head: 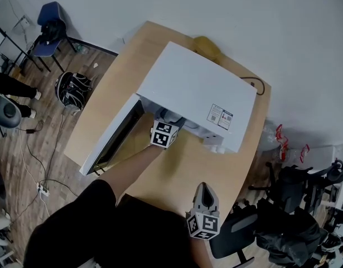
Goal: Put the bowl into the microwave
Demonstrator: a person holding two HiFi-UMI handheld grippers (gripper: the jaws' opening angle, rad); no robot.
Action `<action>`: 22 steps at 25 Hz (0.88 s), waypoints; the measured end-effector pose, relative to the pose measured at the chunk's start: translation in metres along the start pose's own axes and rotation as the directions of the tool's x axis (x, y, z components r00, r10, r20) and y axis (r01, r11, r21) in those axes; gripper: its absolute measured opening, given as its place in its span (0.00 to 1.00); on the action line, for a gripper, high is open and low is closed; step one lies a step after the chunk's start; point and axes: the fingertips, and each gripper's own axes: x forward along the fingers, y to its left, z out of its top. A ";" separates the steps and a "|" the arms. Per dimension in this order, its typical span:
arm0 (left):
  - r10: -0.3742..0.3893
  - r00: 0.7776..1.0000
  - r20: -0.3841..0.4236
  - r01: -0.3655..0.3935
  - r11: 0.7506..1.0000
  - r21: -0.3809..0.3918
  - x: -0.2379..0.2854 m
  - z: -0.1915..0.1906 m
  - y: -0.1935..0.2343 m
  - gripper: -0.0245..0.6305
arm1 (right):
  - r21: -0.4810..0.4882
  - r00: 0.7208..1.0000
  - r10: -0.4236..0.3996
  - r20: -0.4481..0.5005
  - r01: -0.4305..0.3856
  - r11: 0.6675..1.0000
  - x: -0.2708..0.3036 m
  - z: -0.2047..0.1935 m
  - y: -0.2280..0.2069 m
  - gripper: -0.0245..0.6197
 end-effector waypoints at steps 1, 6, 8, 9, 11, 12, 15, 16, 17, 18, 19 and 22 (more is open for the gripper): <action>0.001 1.000 0.000 -0.001 1.000 -0.006 -0.010 0.000 0.000 0.58 | -0.003 1.000 0.000 0.010 0.000 1.000 -0.002 0.002 0.002 0.13; 0.010 1.000 0.014 -0.010 1.000 -0.013 -0.083 0.018 -0.008 0.58 | -0.029 0.998 -0.003 0.069 0.005 1.000 -0.017 0.012 0.012 0.13; 0.003 0.999 0.036 -0.002 1.000 -0.030 -0.116 0.025 -0.015 0.58 | -0.044 0.996 -0.004 0.091 0.008 0.999 -0.025 0.014 0.019 0.13; -0.002 0.999 0.046 0.003 1.000 -0.025 -0.133 0.028 -0.020 0.58 | -0.048 0.995 -0.006 0.101 0.010 0.999 -0.030 0.014 0.022 0.13; -0.023 0.998 0.065 0.022 1.000 0.021 -0.168 0.034 -0.034 0.58 | -0.052 0.992 -0.008 0.123 0.014 0.999 -0.042 0.015 0.030 0.13; -0.040 0.996 0.074 0.036 0.998 0.043 -0.185 0.037 -0.042 0.58 | -0.054 0.991 -0.007 0.136 0.015 0.998 -0.048 0.017 0.034 0.13; -0.092 0.990 0.110 0.089 0.996 0.028 -0.239 0.048 -0.063 0.58 | -0.062 0.986 -0.003 0.169 0.013 0.998 -0.068 0.019 0.050 0.13; -0.104 0.987 0.124 0.103 0.995 0.013 -0.258 0.050 -0.071 0.58 | -0.065 0.984 -0.002 0.177 0.014 0.998 -0.076 0.018 0.055 0.13; -0.111 0.984 0.138 0.112 0.994 0.005 -0.276 0.052 -0.078 0.58 | -0.066 0.983 -0.003 0.184 0.015 0.998 -0.084 0.017 0.059 0.13; -0.117 0.982 0.150 0.118 0.993 0.005 -0.294 0.054 -0.085 0.58 | -0.066 0.981 -0.006 0.192 0.019 0.998 -0.091 0.017 0.063 0.13; -0.126 0.979 0.158 0.125 0.992 0.012 -0.309 0.054 -0.093 0.58 | -0.066 0.980 -0.009 0.199 0.022 0.998 -0.099 0.016 0.066 0.13; -0.185 0.967 0.173 0.178 0.982 0.054 -0.350 0.054 -0.123 0.58 | -0.060 0.976 -0.015 0.218 0.029 0.998 -0.118 0.012 0.075 0.13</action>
